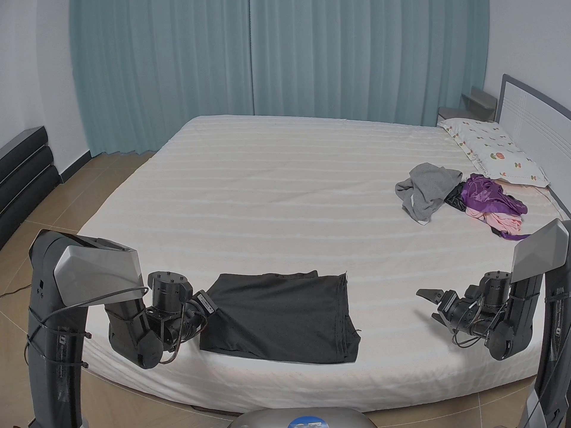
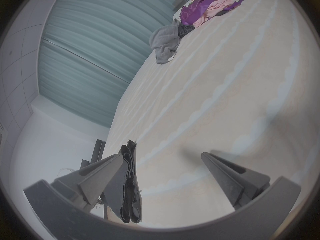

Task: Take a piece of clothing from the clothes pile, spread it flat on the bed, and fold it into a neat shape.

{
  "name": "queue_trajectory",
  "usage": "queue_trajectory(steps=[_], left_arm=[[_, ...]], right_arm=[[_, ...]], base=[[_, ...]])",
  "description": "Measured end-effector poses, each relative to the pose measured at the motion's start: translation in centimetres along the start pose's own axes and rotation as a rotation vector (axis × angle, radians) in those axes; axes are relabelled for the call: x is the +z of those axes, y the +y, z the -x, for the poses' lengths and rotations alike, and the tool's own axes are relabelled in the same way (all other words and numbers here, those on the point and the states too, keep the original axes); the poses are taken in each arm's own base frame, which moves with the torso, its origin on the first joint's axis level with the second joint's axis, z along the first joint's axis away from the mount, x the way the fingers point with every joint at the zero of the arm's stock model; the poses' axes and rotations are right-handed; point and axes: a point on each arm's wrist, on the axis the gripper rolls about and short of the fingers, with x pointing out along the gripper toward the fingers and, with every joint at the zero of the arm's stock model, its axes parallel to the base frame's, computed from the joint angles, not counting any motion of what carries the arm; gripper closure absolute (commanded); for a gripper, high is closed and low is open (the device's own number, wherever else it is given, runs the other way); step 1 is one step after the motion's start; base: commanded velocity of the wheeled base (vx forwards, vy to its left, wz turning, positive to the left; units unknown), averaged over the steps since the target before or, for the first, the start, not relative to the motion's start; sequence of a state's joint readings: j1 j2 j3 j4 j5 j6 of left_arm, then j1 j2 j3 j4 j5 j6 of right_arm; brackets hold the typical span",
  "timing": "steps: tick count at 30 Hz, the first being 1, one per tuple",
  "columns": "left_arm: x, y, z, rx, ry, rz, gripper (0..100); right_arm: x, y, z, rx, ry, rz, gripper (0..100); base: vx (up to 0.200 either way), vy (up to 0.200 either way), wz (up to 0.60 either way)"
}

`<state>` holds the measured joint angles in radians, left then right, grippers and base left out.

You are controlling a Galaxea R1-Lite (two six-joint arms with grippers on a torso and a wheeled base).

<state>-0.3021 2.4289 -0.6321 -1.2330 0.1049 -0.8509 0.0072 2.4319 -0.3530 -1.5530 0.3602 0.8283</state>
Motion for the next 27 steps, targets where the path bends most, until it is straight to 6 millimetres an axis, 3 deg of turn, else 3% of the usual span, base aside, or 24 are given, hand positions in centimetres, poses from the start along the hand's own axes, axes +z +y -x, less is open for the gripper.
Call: queue_trajectory(steps=[19,27], left_arm=[[-0.9,0.3,0.6,0.038,0.011,-0.015,100],[-1.3,0.0,0.7,0.041,0.012,-0.024,100]], right_arm=[[-0.1,0.0,0.1,-0.004,0.003,-0.002,0],[-0.1,0.0,0.1,-0.003,0.003,0.000,0]], base=[[0.000,0.200,0.00],[0.000,0.000,0.00]])
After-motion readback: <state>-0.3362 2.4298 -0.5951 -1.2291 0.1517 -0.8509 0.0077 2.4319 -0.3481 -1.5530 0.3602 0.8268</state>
